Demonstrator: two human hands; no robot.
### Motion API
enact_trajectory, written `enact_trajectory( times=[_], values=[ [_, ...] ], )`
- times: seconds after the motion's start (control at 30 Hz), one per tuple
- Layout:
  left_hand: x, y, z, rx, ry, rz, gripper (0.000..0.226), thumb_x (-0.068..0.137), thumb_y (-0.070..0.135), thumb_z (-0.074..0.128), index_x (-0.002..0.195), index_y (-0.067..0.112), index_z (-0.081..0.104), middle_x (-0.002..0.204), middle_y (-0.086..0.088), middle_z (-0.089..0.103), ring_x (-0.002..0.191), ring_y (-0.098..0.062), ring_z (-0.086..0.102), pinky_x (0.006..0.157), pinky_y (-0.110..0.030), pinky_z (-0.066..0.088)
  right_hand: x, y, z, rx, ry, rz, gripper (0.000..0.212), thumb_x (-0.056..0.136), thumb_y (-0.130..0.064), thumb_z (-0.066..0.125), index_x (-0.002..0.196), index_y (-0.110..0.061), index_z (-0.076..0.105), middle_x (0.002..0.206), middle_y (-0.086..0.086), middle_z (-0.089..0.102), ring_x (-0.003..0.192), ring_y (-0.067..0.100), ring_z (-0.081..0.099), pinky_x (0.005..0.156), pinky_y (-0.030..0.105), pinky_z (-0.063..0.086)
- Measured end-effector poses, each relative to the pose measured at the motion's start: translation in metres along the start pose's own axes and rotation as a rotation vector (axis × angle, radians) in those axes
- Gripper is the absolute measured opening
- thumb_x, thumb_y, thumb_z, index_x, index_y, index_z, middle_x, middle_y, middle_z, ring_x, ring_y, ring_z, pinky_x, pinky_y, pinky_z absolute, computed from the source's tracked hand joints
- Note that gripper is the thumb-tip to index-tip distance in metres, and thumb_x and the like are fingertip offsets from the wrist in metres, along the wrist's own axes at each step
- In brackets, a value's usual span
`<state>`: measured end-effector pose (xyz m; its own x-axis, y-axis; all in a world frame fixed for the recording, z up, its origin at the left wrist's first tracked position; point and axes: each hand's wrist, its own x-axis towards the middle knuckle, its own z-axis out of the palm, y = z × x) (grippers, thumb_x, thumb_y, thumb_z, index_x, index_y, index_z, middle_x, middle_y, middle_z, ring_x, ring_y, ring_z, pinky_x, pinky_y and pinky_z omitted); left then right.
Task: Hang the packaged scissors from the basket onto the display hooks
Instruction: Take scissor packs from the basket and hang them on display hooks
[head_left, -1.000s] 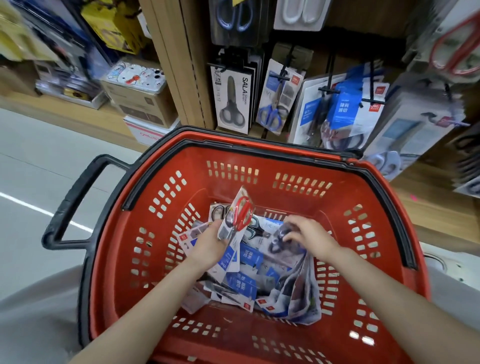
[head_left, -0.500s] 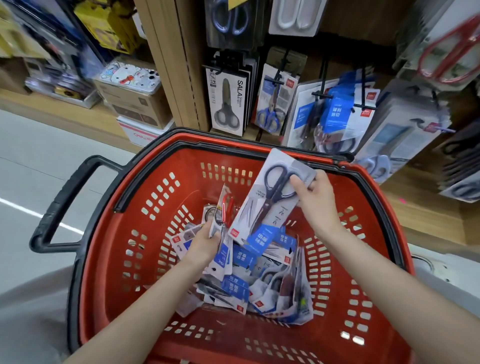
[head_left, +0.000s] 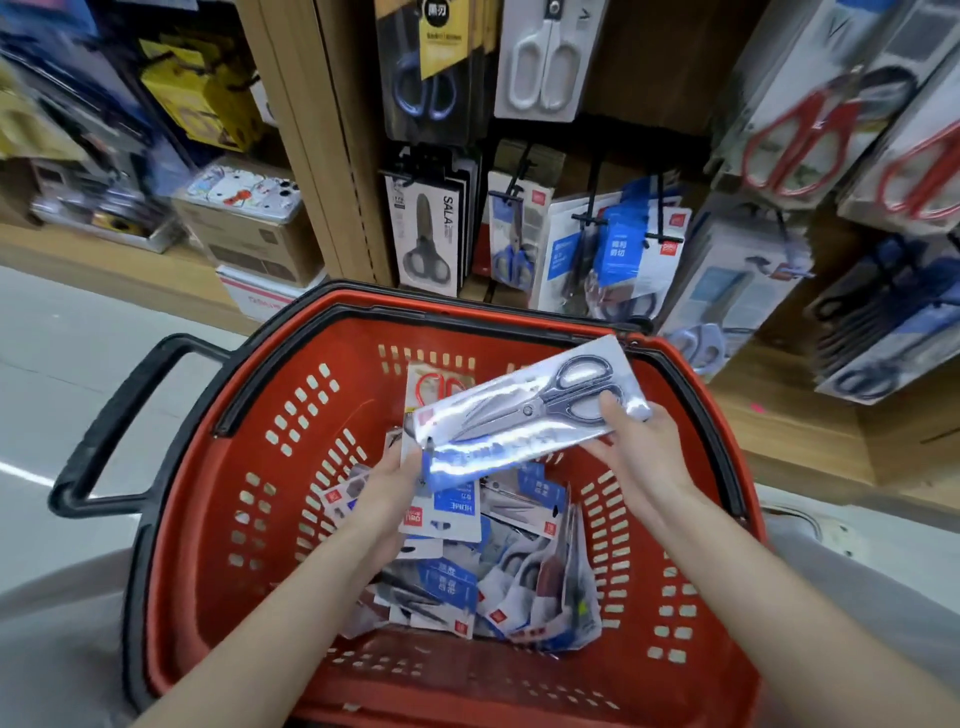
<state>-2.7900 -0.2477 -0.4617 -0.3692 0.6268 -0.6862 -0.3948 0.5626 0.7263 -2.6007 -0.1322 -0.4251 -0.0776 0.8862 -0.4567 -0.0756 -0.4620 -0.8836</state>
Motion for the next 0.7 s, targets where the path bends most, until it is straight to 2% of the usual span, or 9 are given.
enact_trajectory(
  times=[0.13, 0.23, 0.33, 0.4, 0.47, 0.53, 0.6, 0.67, 0.7],
  values=[
    [-0.01, 0.005, 0.001, -0.124, 0.001, 0.099, 0.024, 0.098, 0.029, 0.048, 0.115, 0.015, 0.057, 0.101, -0.015, 0.071, 0.083, -0.029, 0.069, 0.072, -0.046, 0.057, -0.01, 0.007, -0.015, -0.113, -0.111, 0.182, 0.027, 0.088, -0.013, 0.064, 0.11, 0.001, 0.055, 0.105, 0.014, 0.07, 0.093, 0.021, 0.069, 0.072, 0.028, 0.058],
    [-0.018, 0.014, -0.007, -0.049, -0.015, 0.19, 0.021, 0.096, 0.026, 0.053, 0.114, 0.015, 0.059, 0.096, -0.012, 0.073, 0.081, -0.029, 0.071, 0.077, -0.051, 0.056, -0.015, 0.015, -0.028, -0.363, -0.184, 0.233, 0.032, 0.084, -0.021, 0.07, 0.105, -0.003, 0.056, 0.104, 0.011, 0.068, 0.09, 0.017, 0.068, 0.065, 0.022, 0.057],
    [-0.027, 0.029, -0.012, 0.199, -0.049, 0.393, 0.019, 0.095, 0.024, 0.055, 0.112, 0.022, 0.064, 0.103, 0.002, 0.072, 0.097, -0.017, 0.068, 0.089, -0.041, 0.052, -0.016, 0.019, -0.03, -0.785, -0.15, -0.033, 0.044, 0.077, -0.026, 0.077, 0.111, -0.007, 0.057, 0.115, 0.009, 0.062, 0.103, 0.018, 0.062, 0.086, 0.026, 0.051],
    [-0.032, 0.038, -0.01, 0.364, -0.084, 0.493, 0.017, 0.094, 0.022, 0.058, 0.108, 0.022, 0.066, 0.103, 0.006, 0.071, 0.097, -0.01, 0.066, 0.088, -0.033, 0.051, -0.02, 0.014, -0.025, -0.954, -0.116, -0.254, 0.072, 0.077, -0.029, 0.077, 0.135, -0.006, 0.04, 0.135, 0.005, 0.045, 0.128, 0.02, 0.043, 0.108, 0.03, 0.035],
    [-0.036, 0.043, -0.006, 0.427, -0.119, 0.526, 0.015, 0.092, 0.018, 0.06, 0.104, 0.019, 0.068, 0.1, 0.005, 0.072, 0.093, -0.011, 0.067, 0.083, -0.031, 0.053, -0.033, 0.006, -0.011, -1.012, -0.206, -0.41, 0.077, 0.08, -0.032, 0.073, 0.142, -0.011, 0.031, 0.139, 0.0, 0.037, 0.133, 0.013, 0.034, 0.111, 0.026, 0.026],
    [-0.042, 0.046, 0.0, 0.418, -0.139, 0.532, 0.013, 0.092, 0.016, 0.061, 0.102, 0.017, 0.068, 0.095, 0.003, 0.073, 0.089, -0.015, 0.069, 0.08, -0.031, 0.054, -0.042, 0.003, 0.004, -1.047, -0.333, -0.42, 0.064, 0.082, -0.039, 0.069, 0.135, -0.019, 0.04, 0.133, -0.006, 0.046, 0.126, 0.009, 0.044, 0.106, 0.026, 0.035],
    [-0.047, 0.049, 0.005, 0.38, -0.14, 0.559, 0.011, 0.091, 0.015, 0.061, 0.099, 0.018, 0.069, 0.092, 0.001, 0.074, 0.087, -0.017, 0.07, 0.079, -0.034, 0.055, -0.046, 0.004, 0.015, -1.018, -0.403, -0.4, 0.035, 0.084, -0.039, 0.067, 0.113, -0.027, 0.052, 0.109, -0.011, 0.061, 0.102, 0.006, 0.059, 0.086, 0.02, 0.047],
    [-0.051, 0.052, 0.007, 0.338, -0.119, 0.582, 0.01, 0.091, 0.015, 0.061, 0.097, 0.019, 0.068, 0.091, 0.001, 0.074, 0.085, -0.018, 0.07, 0.076, -0.035, 0.056, -0.045, 0.004, 0.021, -0.979, -0.384, -0.41, 0.013, 0.085, -0.035, 0.068, 0.088, -0.03, 0.055, 0.085, -0.014, 0.063, 0.078, 0.001, 0.059, 0.068, 0.015, 0.045],
    [-0.052, 0.054, 0.007, 0.318, -0.105, 0.591, 0.01, 0.092, 0.016, 0.06, 0.095, 0.02, 0.068, 0.089, 0.001, 0.074, 0.083, -0.018, 0.07, 0.075, -0.035, 0.055, -0.045, 0.003, 0.022, -0.947, -0.376, -0.41, 0.011, 0.085, -0.032, 0.068, 0.082, -0.028, 0.058, 0.081, -0.011, 0.065, 0.073, 0.003, 0.059, 0.067, 0.019, 0.046]
  ],
)
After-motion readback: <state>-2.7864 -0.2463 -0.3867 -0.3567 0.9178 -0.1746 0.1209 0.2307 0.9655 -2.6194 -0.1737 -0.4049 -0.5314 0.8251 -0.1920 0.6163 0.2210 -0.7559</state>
